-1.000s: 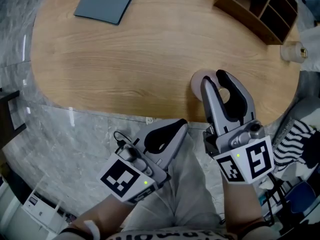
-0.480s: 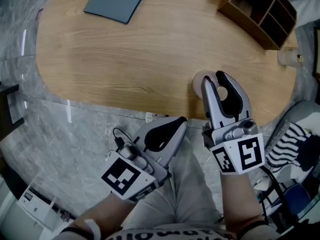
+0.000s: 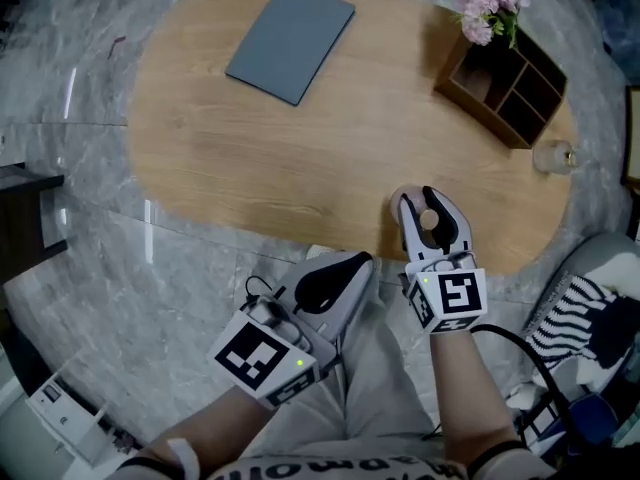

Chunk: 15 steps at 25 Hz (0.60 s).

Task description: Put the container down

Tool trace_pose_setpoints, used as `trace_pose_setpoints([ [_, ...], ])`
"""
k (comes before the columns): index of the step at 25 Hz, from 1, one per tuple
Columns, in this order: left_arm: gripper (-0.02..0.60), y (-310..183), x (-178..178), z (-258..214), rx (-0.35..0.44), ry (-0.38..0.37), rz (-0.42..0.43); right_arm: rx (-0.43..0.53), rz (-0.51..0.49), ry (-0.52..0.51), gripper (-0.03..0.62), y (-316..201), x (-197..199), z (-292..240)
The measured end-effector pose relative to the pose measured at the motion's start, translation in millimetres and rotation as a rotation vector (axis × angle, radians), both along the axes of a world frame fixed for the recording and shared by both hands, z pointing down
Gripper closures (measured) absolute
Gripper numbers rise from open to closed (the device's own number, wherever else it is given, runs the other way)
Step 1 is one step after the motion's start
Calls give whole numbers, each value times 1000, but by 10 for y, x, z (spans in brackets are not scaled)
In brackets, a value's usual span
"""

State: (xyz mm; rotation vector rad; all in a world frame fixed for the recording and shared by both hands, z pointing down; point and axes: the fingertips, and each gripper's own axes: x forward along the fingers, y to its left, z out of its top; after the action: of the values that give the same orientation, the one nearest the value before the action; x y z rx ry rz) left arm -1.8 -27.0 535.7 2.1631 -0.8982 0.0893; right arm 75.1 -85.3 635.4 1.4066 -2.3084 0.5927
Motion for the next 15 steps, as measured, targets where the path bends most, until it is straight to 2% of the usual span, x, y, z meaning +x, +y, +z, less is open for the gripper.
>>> trace_pose_setpoints([
  [2, 566, -74, -40, -174, 25, -14, -3, -30, -29, 11, 460, -6, -30, 30],
  [4, 566, -145, -81, -325, 35, -26, -13, -70, -50, 22, 370, -19, -50, 61],
  [8, 566, -239, -133, -667, 45, -21, -28, -143, -24, 4, 365, -4, -26, -43],
  [15, 566, -549, -237, -1464, 142, -28, -55, -169, 86, -66, 364, -79, 57, -716],
])
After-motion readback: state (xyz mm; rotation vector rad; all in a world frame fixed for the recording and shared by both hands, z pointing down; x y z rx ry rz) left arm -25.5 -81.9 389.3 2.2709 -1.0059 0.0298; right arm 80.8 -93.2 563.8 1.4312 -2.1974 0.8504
